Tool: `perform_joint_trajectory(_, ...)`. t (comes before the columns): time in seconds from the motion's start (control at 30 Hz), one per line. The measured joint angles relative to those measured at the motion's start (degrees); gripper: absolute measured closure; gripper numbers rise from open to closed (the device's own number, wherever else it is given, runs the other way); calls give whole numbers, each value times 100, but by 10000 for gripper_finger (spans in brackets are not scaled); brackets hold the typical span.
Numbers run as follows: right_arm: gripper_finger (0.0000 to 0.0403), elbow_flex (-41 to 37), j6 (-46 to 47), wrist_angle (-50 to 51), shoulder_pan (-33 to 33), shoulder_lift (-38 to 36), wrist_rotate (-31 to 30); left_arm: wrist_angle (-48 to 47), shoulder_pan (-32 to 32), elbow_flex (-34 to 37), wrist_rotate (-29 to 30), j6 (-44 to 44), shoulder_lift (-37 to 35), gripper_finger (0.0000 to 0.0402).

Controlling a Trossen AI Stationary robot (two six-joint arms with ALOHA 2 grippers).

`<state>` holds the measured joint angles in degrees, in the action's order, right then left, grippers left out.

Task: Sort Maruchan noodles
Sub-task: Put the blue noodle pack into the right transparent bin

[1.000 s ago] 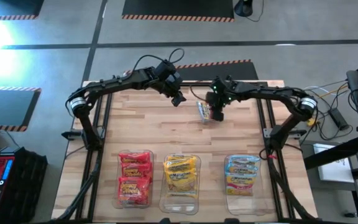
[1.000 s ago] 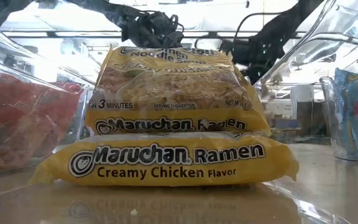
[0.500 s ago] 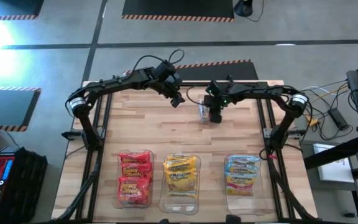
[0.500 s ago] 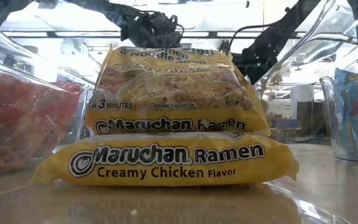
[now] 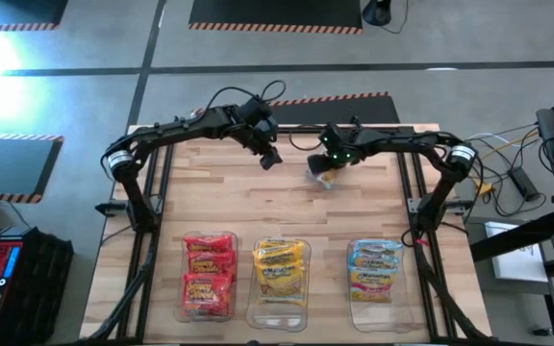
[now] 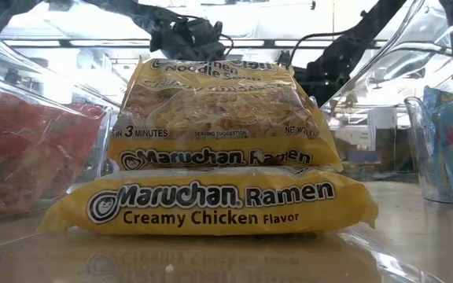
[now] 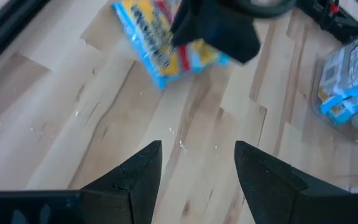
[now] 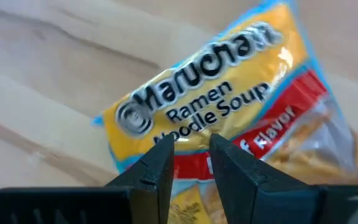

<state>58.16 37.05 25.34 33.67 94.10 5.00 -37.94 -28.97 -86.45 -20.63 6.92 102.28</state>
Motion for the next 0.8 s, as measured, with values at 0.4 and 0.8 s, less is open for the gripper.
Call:
perform_joint_trajectory(0.4, 305, 686, -3485, 1579, -40, -555, 287, 525, -2, 490, -204, 116, -4, 217)
perform_joint_trajectory(0.8, 310, 144, -3711, 1517, -42, -550, 238, 2532, 4, 1262, -563, 1131, -4, 217)
